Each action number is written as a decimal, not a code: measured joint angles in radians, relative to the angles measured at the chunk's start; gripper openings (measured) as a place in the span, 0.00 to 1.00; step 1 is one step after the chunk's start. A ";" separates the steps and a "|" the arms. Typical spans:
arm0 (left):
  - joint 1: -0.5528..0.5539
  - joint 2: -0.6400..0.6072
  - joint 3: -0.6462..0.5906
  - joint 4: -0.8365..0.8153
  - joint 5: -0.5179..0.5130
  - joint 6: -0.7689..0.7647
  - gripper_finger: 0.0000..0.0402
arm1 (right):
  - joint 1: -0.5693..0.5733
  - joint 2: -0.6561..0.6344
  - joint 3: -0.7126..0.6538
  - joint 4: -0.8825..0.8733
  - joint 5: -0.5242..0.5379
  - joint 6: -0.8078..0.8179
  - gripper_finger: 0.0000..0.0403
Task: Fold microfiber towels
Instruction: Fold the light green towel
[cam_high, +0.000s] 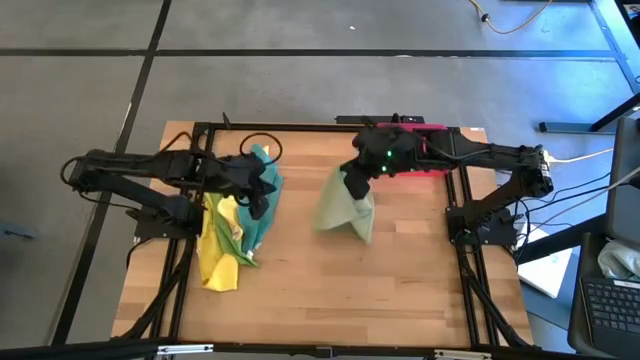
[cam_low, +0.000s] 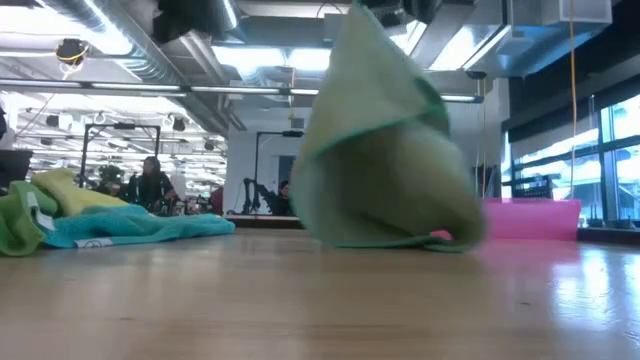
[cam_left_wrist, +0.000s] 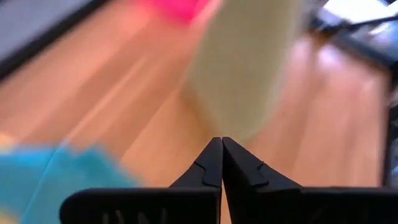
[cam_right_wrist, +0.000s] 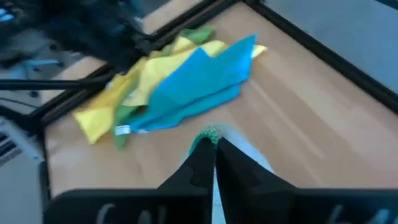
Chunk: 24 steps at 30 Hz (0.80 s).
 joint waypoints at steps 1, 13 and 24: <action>-0.004 0.000 0.003 0.035 -0.001 0.022 0.00 | -0.009 0.005 0.000 -0.014 0.000 -0.010 0.06; -0.054 0.010 0.003 0.105 -0.035 0.026 0.00 | -0.127 0.114 -0.001 -0.302 0.103 -0.157 0.24; -0.130 0.014 0.003 0.028 -0.099 -0.030 0.00 | 0.005 0.110 -0.144 -0.235 -0.266 -0.185 0.36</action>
